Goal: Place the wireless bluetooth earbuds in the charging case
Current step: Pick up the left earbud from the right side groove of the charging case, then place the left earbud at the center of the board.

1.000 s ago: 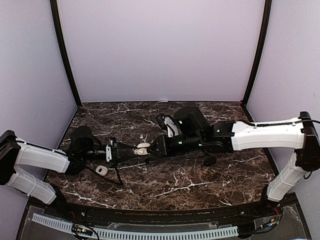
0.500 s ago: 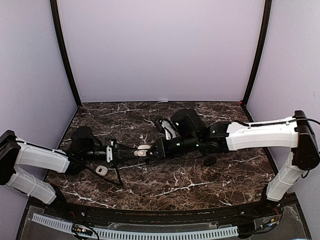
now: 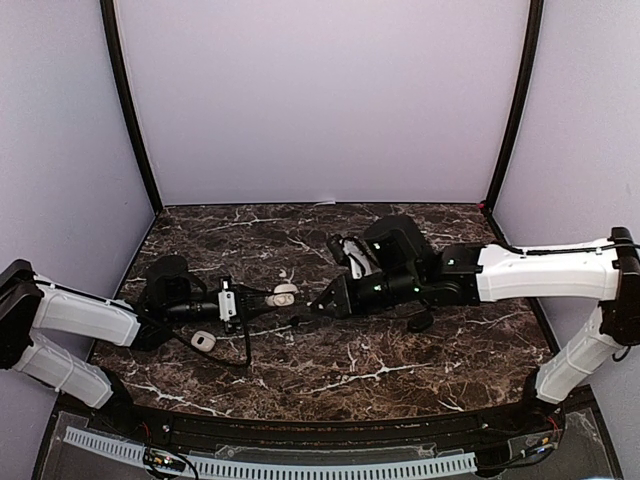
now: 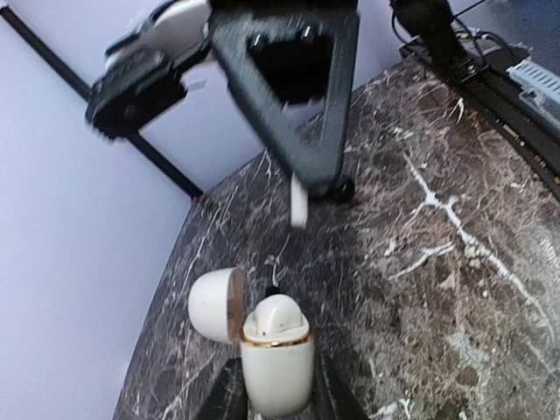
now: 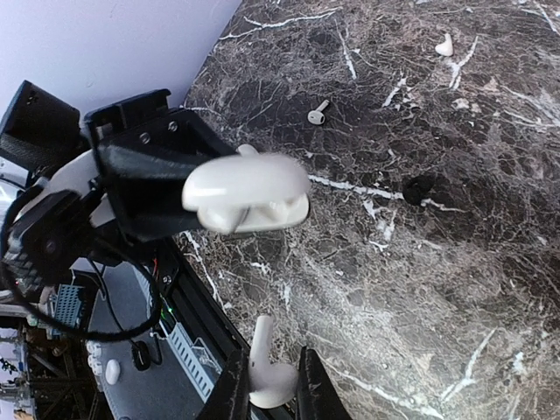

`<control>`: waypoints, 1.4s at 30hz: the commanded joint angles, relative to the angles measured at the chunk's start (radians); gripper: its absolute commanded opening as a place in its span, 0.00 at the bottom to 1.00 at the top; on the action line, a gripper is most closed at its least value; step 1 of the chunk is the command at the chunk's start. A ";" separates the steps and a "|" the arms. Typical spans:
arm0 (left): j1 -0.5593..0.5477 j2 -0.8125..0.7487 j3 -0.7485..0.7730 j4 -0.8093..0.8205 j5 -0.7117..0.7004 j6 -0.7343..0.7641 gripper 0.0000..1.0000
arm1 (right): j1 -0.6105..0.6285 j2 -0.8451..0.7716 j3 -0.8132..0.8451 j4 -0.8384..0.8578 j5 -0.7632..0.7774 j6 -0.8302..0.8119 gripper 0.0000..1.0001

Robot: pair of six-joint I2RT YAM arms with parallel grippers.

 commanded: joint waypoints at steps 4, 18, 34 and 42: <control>0.046 -0.038 -0.056 -0.065 -0.181 -0.107 0.00 | -0.037 -0.110 -0.128 0.067 0.017 -0.065 0.06; 0.229 -0.184 -0.123 0.098 -0.419 -0.727 0.00 | -0.049 0.246 -0.119 0.275 0.325 -0.394 0.10; 0.239 -0.277 -0.151 -0.024 -0.342 -0.781 0.00 | -0.079 0.346 -0.074 0.354 0.302 -0.477 0.47; 0.240 -0.336 -0.183 -0.040 -0.325 -0.838 0.00 | -0.088 0.447 0.119 0.372 0.237 -0.567 0.51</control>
